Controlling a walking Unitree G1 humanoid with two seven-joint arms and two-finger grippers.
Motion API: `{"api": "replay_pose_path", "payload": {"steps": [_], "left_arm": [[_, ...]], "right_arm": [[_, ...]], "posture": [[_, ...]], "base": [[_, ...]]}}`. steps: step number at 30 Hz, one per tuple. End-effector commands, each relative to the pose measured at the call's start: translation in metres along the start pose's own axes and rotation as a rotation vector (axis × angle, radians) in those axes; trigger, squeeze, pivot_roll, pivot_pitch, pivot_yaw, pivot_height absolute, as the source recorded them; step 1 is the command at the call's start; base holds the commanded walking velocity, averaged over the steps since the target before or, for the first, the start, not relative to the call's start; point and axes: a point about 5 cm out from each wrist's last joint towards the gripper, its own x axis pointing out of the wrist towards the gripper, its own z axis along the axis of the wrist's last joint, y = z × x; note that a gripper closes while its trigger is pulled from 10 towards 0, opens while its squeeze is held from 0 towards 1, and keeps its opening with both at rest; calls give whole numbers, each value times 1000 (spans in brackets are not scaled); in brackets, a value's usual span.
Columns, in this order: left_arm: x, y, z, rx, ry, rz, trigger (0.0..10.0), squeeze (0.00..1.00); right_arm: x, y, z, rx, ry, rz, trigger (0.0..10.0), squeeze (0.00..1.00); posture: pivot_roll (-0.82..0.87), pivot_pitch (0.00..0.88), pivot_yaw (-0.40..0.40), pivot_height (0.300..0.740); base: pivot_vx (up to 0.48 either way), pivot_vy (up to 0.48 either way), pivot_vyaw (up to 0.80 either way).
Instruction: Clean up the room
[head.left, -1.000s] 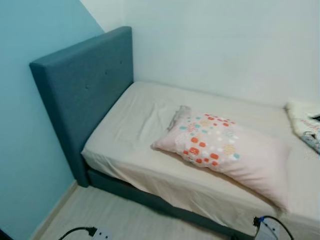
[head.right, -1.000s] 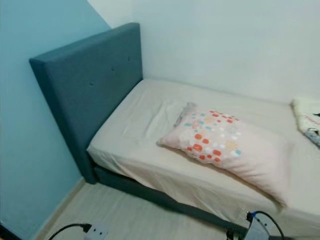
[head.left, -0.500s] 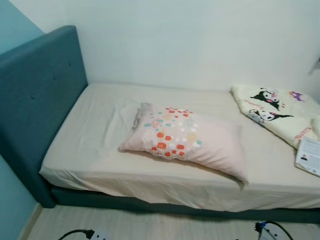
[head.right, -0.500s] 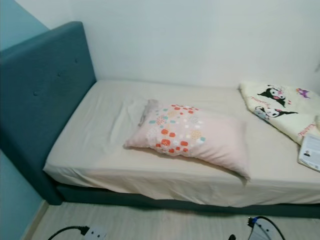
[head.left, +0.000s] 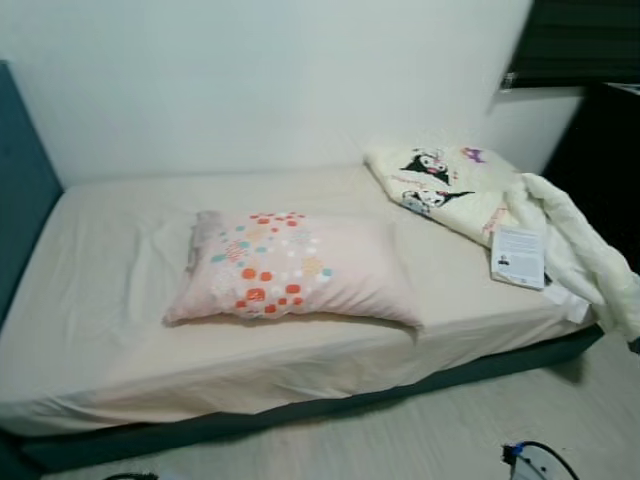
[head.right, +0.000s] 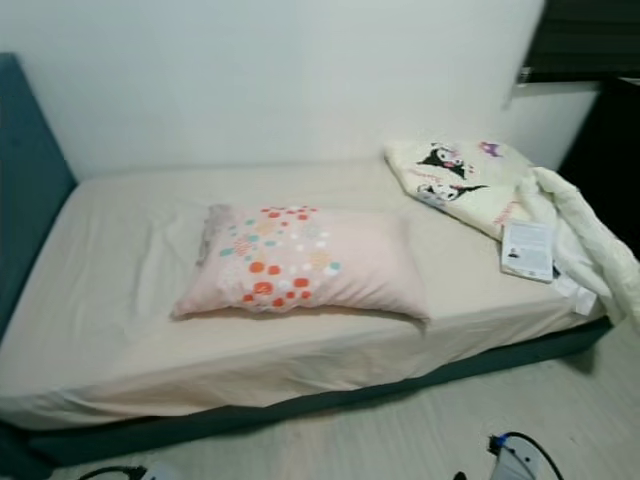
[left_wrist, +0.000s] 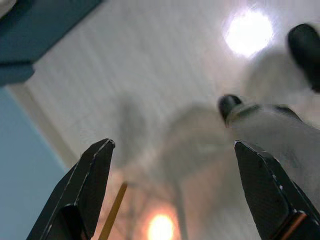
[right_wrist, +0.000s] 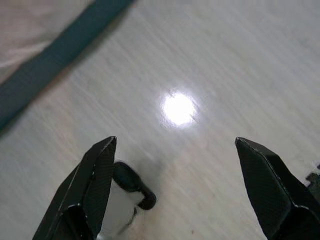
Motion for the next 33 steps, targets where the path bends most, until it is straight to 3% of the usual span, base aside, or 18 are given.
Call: {"api": "replay_pose_path", "payload": {"steps": [1,3,5,7,12,18,25,27,31,33], "left_arm": [[-1,-7,-6,-11,26,-12,10000,0],[0,-14,-3,-8,22,-23,10000,0],[0,-31,5,1,11,-48,10000,0],[0,-36,8,10,7,-57,10000,0],[1,-46,19,12,-11,-76,10000,0],[1,-46,21,11,-14,-75,10000,0],[1,-11,3,7,3,-41,10000,0],[-1,7,-5,4,18,-26,10000,0],[-1,11,-7,4,22,-22,10000,0],[-2,16,-10,0,28,-9,10000,0]], "right_arm": [[-1,3,-6,-8,18,5,10000,0],[-1,3,-7,-12,18,5,10000,0],[-1,3,-7,-34,12,-3,10000,0],[-1,3,-7,-39,5,-9,10000,0],[-1,3,-6,-11,8,-5,10000,0],[-1,4,-6,-24,12,-5,10000,0],[-1,8,-6,-33,0,10,10000,0],[0,10,-7,-48,4,20,10000,0],[-1,12,-8,-50,4,27,10000,0],[1,20,0,-114,-23,85,10000,0]], "posture": [[-39,0,-57,740],[-39,0,-57,740],[-37,0,-57,740],[-37,0,-57,740],[-35,0,-52,740],[-35,0,-49,740],[-40,0,-43,740],[-41,0,-42,740],[-41,0,-43,740],[-42,0,-43,740]], "base": [[0,0,-756],[0,0,-763],[0,0,-763],[0,0,-588],[323,0,-184],[436,0,-751],[425,0,0],[424,0,0],[424,0,0],[341,0,0]]}}
